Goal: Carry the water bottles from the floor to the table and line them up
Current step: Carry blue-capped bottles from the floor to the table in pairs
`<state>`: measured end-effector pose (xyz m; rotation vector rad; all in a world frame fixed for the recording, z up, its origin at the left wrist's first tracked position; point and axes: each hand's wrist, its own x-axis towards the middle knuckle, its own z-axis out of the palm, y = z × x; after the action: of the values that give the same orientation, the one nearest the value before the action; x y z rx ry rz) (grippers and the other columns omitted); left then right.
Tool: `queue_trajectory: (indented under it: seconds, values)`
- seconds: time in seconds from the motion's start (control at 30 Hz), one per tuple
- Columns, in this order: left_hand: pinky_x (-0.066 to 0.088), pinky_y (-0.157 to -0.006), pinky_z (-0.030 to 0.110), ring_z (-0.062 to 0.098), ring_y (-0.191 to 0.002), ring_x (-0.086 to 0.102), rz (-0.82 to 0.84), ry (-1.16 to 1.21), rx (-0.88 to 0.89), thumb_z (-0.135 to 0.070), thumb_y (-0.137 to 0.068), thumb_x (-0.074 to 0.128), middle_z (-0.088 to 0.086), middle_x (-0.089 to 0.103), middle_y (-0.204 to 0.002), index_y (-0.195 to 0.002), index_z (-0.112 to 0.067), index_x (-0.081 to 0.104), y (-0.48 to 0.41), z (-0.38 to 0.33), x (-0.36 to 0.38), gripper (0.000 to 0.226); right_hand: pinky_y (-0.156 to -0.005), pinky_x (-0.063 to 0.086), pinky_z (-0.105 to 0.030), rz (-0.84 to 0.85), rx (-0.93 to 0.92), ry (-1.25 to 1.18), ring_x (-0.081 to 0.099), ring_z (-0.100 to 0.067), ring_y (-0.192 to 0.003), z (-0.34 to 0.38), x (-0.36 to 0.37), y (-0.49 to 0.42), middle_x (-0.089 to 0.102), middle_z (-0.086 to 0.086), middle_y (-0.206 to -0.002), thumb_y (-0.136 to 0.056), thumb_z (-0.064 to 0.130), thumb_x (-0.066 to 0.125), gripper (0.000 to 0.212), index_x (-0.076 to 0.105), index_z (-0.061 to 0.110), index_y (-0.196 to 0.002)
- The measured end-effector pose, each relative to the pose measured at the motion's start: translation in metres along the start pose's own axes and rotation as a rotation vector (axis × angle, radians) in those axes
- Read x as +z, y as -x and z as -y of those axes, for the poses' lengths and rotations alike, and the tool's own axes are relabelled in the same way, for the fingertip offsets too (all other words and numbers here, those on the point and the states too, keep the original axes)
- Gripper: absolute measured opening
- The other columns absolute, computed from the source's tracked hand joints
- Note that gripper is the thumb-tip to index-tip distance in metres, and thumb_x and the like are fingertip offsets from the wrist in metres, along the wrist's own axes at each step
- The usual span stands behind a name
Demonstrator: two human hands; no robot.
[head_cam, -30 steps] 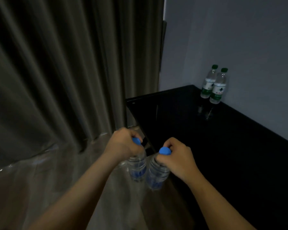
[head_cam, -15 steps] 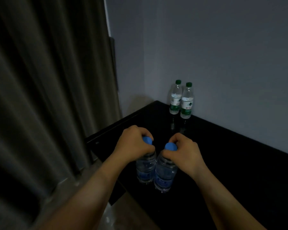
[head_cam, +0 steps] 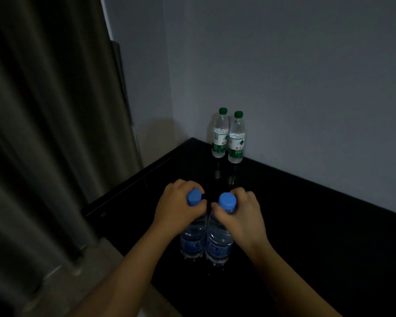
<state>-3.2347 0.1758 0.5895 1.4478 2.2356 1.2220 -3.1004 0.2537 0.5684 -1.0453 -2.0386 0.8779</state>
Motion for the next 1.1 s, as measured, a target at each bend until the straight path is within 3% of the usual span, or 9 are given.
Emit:
queue_trajectory:
  seconds: [0.07, 0.17, 0.37, 0.53, 0.6, 0.8, 0.93, 1.03, 1.1]
  values:
    - [0.041, -0.072, 0.013, 0.008, -0.087, 0.054, 0.012, 0.231, -0.103, -0.016, -0.076, 0.071, -0.007, 0.056, -0.092, -0.088, -0.031, 0.055, 0.005, 0.009, 0.007, 0.024, -0.066, 0.040, -0.021, 0.052, 0.090, -0.143, 0.052, -0.010, -0.084, -0.006, 0.004, 0.000, 0.049, 0.005, -0.092, -0.070, 0.042, 0.070, 0.030, 0.045, 0.032, -0.080]
    - [0.048, -0.073, 0.018, 0.008, -0.084, 0.061, 0.131, 0.572, -0.331, -0.012, -0.077, 0.071, -0.003, 0.064, -0.093, -0.100, -0.023, 0.056, 0.008, 0.016, 0.013, 0.029, -0.058, 0.044, -0.008, 0.186, 0.195, -0.366, 0.060, 0.002, -0.078, -0.012, 0.010, 0.000, 0.059, 0.008, -0.093, -0.073, 0.040, 0.072, 0.027, 0.049, 0.036, -0.085]
    - [0.051, -0.075, 0.025, 0.012, -0.088, 0.064, 0.267, 0.692, -0.411, -0.008, -0.075, 0.073, -0.003, 0.067, -0.090, -0.097, -0.025, 0.058, 0.001, 0.027, 0.007, 0.032, -0.056, 0.044, -0.009, 0.244, 0.249, -0.485, 0.061, 0.009, -0.071, -0.025, 0.011, -0.006, 0.063, 0.013, -0.082, -0.073, 0.044, 0.071, 0.022, 0.054, 0.039, -0.086]
    - [0.052, -0.070, 0.027, 0.016, -0.089, 0.066, 0.356, 0.700, -0.442, -0.009, -0.076, 0.072, -0.003, 0.069, -0.089, -0.098, -0.025, 0.058, -0.001, 0.032, 0.004, 0.031, -0.062, 0.045, -0.013, 0.255, 0.249, -0.524, 0.063, 0.006, -0.075, -0.033, 0.009, -0.007, 0.064, 0.014, -0.083, -0.068, 0.050, 0.070, 0.024, 0.055, 0.043, -0.086]
    - [0.052, -0.074, 0.028, 0.016, -0.090, 0.066, 0.324, 0.707, -0.412, -0.006, -0.075, 0.072, -0.001, 0.069, -0.091, -0.098, -0.024, 0.059, 0.001, 0.034, 0.007, 0.031, -0.058, 0.047, -0.009, 0.250, 0.237, -0.543, 0.063, 0.008, -0.077, -0.038, 0.010, -0.002, 0.065, 0.018, -0.084, -0.072, 0.043, 0.073, 0.026, 0.054, 0.042, -0.090]
    - [0.049, -0.080, 0.020, 0.008, -0.100, 0.062, 0.181, 0.663, -0.369, -0.001, -0.070, 0.075, -0.006, 0.064, -0.108, -0.106, -0.037, 0.050, 0.020, 0.049, 0.028, 0.056, -0.067, 0.047, -0.003, 0.342, 0.211, -0.577, 0.061, 0.012, -0.092, -0.056, 0.020, 0.021, 0.063, 0.030, -0.098, -0.072, 0.021, 0.077, 0.053, 0.046, 0.047, -0.107]
    - [0.051, -0.076, 0.016, 0.006, -0.100, 0.063, 0.211, 0.626, -0.354, 0.000, -0.067, 0.078, -0.007, 0.064, -0.109, -0.107, -0.038, 0.049, 0.022, 0.059, 0.029, 0.062, -0.069, 0.046, -0.003, 0.413, 0.250, -0.553, 0.058, 0.015, -0.095, -0.065, 0.019, 0.022, 0.061, 0.028, -0.105, -0.066, 0.025, 0.082, 0.065, 0.043, 0.045, -0.113]
    - [0.051, -0.087, 0.027, 0.014, -0.106, 0.062, 0.188, 0.585, -0.362, 0.001, -0.067, 0.078, -0.002, 0.064, -0.113, -0.111, -0.033, 0.049, 0.028, 0.066, 0.034, 0.063, -0.069, 0.046, -0.003, 0.467, 0.283, -0.528, 0.058, 0.015, -0.096, -0.071, 0.019, 0.026, 0.059, 0.026, -0.108, -0.064, 0.028, 0.083, 0.068, 0.042, 0.047, -0.115]
    - [0.051, -0.084, 0.021, 0.004, -0.101, 0.062, 0.220, 0.565, -0.345, 0.003, -0.068, 0.077, -0.005, 0.062, -0.113, -0.116, -0.032, 0.046, 0.028, 0.069, 0.034, 0.067, -0.068, 0.047, -0.004, 0.470, 0.267, -0.493, 0.059, 0.014, -0.095, -0.073, 0.020, 0.027, 0.060, 0.026, -0.108, -0.063, 0.027, 0.084, 0.068, 0.042, 0.050, -0.111]
